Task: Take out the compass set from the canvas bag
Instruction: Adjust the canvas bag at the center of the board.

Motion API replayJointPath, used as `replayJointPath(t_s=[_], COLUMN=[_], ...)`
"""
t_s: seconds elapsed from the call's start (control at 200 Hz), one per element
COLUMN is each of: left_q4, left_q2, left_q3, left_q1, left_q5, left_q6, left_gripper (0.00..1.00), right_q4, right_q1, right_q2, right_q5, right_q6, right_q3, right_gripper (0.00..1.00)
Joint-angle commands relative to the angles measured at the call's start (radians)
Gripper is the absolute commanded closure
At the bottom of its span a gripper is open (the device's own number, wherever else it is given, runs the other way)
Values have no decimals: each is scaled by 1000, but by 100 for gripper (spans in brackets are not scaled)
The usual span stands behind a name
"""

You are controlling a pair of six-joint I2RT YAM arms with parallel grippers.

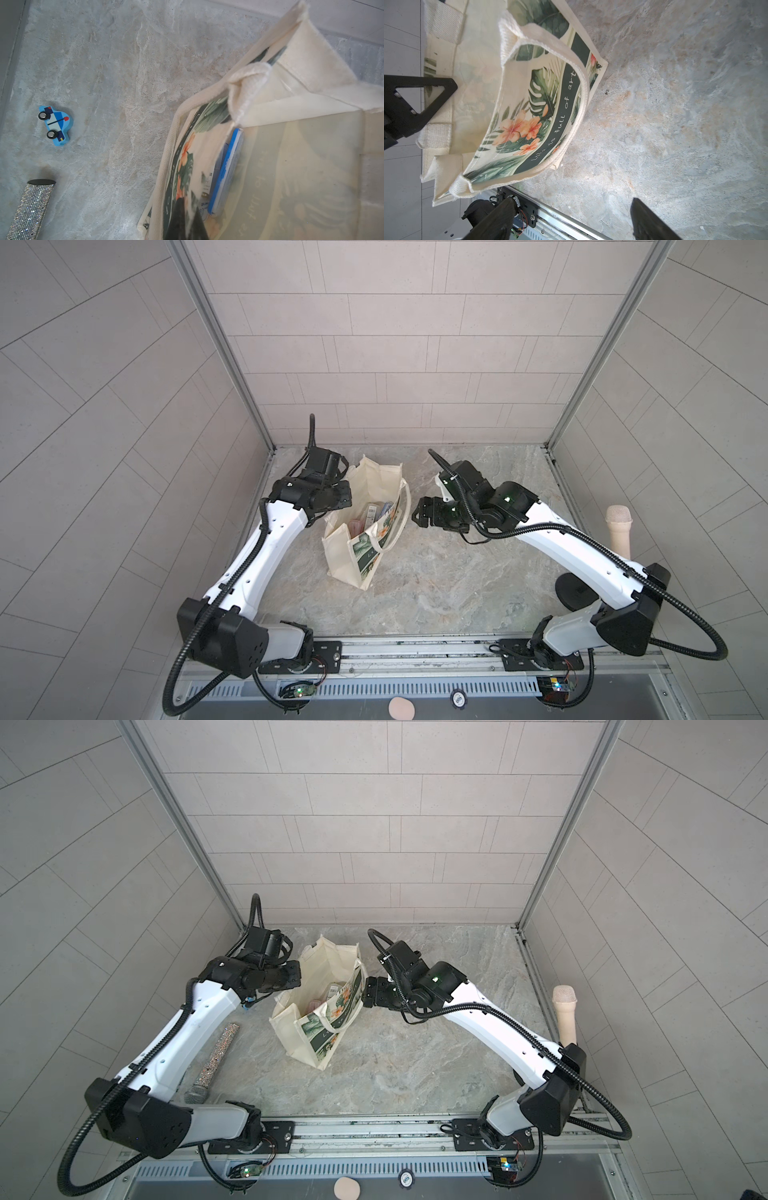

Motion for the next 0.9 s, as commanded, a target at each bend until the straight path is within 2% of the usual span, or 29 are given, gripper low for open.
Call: replayJointPath(t_s=[0.0,0.235,0.55,0.686,0.891], left_q4=[15,33,32,-6,-62], left_q2=[1,22,33,79,159], left_q3=[-4,9,49,142,345], left_q1=[7,7,10,11,13], left_q5=[27,59,39,10,-95], left_q6=[12,39,86,126,174], left_gripper=[100,100,100,100,100], right_q4=[7,54,58,63,55], right_q1=[7,9,8,6,-7], right_q2=[12,9,36,44,46], right_q5=[22,-33,-86,-90,-105], right_q6=[-10,-84,-86,-94,-107], right_q3=[35,43,58,75,91], right_gripper=[11,12,13,13,15])
